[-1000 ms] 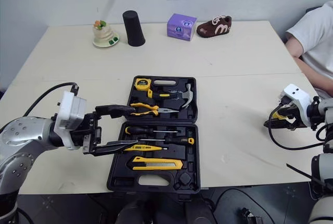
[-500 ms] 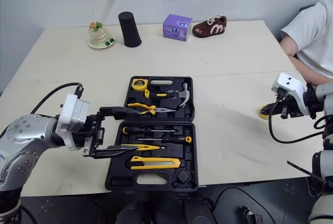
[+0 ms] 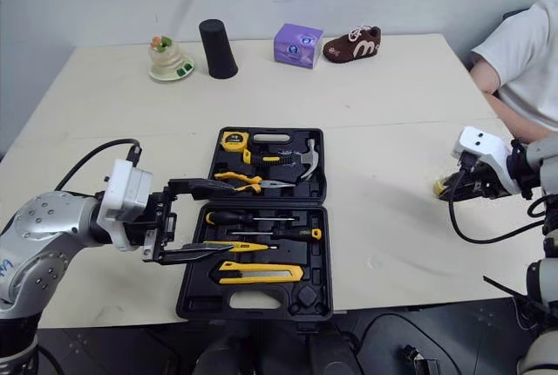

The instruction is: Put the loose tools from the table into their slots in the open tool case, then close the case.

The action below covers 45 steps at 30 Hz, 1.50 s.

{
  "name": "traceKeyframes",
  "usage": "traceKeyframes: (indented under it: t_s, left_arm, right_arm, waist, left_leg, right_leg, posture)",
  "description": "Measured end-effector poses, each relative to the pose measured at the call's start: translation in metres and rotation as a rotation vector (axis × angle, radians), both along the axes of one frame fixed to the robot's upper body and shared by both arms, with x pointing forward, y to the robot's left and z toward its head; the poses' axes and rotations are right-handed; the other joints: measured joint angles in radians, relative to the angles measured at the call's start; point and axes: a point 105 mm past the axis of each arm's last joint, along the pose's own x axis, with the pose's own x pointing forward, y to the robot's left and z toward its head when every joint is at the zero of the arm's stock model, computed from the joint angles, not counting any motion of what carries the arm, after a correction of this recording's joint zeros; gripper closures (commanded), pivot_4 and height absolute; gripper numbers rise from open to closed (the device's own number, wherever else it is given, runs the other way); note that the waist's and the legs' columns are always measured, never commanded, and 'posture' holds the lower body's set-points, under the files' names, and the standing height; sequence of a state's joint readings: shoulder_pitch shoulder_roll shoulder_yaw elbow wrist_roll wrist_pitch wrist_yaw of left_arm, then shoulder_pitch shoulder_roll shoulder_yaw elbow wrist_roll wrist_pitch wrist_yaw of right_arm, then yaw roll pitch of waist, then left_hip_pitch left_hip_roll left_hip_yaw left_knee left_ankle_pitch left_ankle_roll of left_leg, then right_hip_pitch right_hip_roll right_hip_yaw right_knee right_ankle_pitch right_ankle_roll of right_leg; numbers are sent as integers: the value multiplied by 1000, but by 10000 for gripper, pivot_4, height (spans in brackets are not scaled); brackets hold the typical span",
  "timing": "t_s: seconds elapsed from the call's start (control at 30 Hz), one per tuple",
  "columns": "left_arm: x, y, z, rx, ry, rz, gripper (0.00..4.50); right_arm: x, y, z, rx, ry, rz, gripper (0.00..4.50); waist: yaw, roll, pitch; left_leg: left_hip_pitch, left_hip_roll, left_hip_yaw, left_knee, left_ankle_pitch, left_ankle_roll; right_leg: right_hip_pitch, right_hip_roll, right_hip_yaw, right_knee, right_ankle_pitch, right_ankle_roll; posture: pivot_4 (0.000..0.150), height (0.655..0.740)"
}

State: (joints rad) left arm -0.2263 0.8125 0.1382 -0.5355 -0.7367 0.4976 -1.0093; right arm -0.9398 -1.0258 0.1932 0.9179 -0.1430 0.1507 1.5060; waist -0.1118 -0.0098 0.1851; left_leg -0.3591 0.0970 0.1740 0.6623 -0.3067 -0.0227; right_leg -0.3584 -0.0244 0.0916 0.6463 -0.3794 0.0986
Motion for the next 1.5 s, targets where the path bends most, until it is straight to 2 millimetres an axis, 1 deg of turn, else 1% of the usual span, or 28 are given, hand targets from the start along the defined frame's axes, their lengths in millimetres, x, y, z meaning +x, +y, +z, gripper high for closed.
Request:
traceKeyframes:
  t_s: [0.17,0.37,0.47,0.6,0.63,0.67,0.7,0.73,0.9,1.0,1.03,1.13,1.2,1.23,1.27,1.33,1.43,1.47,1.5]
  left_arm:
    - [0,0,0,0,0,1,0]
    - [-1,-1,0,1,-2,1,0]
    - [-2,-2,0,4,1,2,0]
    - [-3,-3,0,8,2,-3,0]
    - [-4,-4,1,10,0,-6,0]
    - [-5,-4,1,11,-2,-9,0]
    - [-5,-4,1,11,-1,-9,0]
    - [-5,-4,1,12,0,-7,0]
    - [-5,-3,2,11,7,-7,0]
    - [-5,-4,3,3,2,-5,0]
    - [-4,-4,4,-4,-4,-6,0]
    - [-4,-5,6,-6,-23,-10,0]
    - [-3,-3,4,10,-49,-11,0]
    - [-4,-2,2,21,-59,-16,0]
    - [-4,-1,0,26,-60,-20,0]
    - [-6,1,-4,35,-60,-32,0]
    - [-10,2,-10,43,-81,-46,0]
    - [-11,3,-11,44,-88,-47,0]
    - [-12,3,-12,45,-95,-47,0]
  right_arm:
    - [6,-7,-3,-27,-12,-57,26444]
    - [11,-8,-16,-42,-12,-83,26444]
    - [11,-15,-22,-62,-9,-114,26444]
    - [15,-12,-26,-73,-17,-109,26444]
    - [16,-12,-25,-72,-19,-110,31406]
    - [16,-11,-25,-72,-21,-108,34096]
    - [17,-10,-25,-70,-22,-102,39654]
    - [17,-9,-24,-69,-20,-95,44240]
    - [17,-7,-23,-79,-29,-64,44729]
    - [15,0,-19,-74,-19,15,44729]
    - [14,9,-11,-66,-17,80,44729]
    - [15,50,21,-22,-95,288,44729]
    - [5,82,33,13,-118,419,44729]
    - [-6,103,35,41,-108,507,44729]
    - [-13,119,34,65,-93,570,44729]
    - [-37,159,31,136,-38,726,44729]
    - [-68,202,30,196,24,914,44729]
    - [-77,211,31,213,36,961,44729]
    - [-82,217,31,223,46,990,44729]
  waist:
    - [-2,0,0]
    - [-2,0,2]
    - [-2,0,2]
    - [-3,0,3]
    - [-3,0,3]
    - [-3,0,3]
    - [-3,0,3]
    - [-3,0,3]
    - [-3,0,4]
    - [-3,1,6]
    - [-4,2,9]
    - [-7,4,14]
    - [-4,4,14]
    - [-1,4,14]
    - [0,4,14]
    - [0,3,15]
    - [1,3,15]
    - [2,2,15]
    - [2,1,15]
  left_leg:
    - [0,0,0,0,0,0]
    - [0,0,0,0,0,0]
    - [0,0,0,0,0,0]
    - [0,0,0,1,0,0]
    - [0,0,0,1,0,0]
    - [0,0,0,1,0,0]
    - [0,0,0,1,0,0]
    - [0,0,0,1,0,0]
    - [0,0,0,1,0,0]
    - [0,0,0,1,0,0]
    - [0,0,0,1,0,0]
    - [0,1,0,2,0,-1]
    - [0,2,-2,1,1,-3]
    - [-1,3,-3,0,1,-4]
    - [-1,3,-4,0,0,-5]
    - [-2,3,-4,1,0,-5]
    - [-7,3,-5,2,0,-4]
    - [-10,3,-6,3,0,-4]
    - [-12,3,-6,4,0,-3]
  right_leg:
    - [0,0,0,0,0,0]
    - [0,0,0,0,0,0]
    - [0,0,0,0,0,0]
    - [0,0,0,1,0,0]
    - [0,0,0,1,0,0]
    - [0,0,0,1,0,0]
    - [0,0,0,1,0,0]
    - [0,0,0,1,0,0]
    - [0,0,0,1,0,0]
    - [0,0,0,2,0,0]
    - [0,1,0,2,0,0]
    - [-2,1,1,6,0,0]
    - [-3,2,0,7,-2,-2]
    - [-3,2,0,7,-3,-3]
    - [-3,2,0,7,-3,-3]
    - [-3,2,0,7,-3,-3]
    - [-7,0,-1,7,-3,-3]
    - [-10,0,-1,8,-3,-3]
    - [-12,0,-1,9,-3,-3]
  posture:
    - [1500,7400]
    - [1500,7400]
    - [1500,7400]
    - [1500,7400]
    - [1500,7400]
    - [1500,7400]
    - [1500,7400]
    - [1500,7400]
    - [1500,7400]
    - [1500,7400]
    - [1500,7400]
    - [1500,7400]
    - [1500,7400]
    - [1500,7400]
    - [1500,7400]
    - [1500,7400]
    - [1500,7400]
    - [1500,7400]
    - [1500,7400]
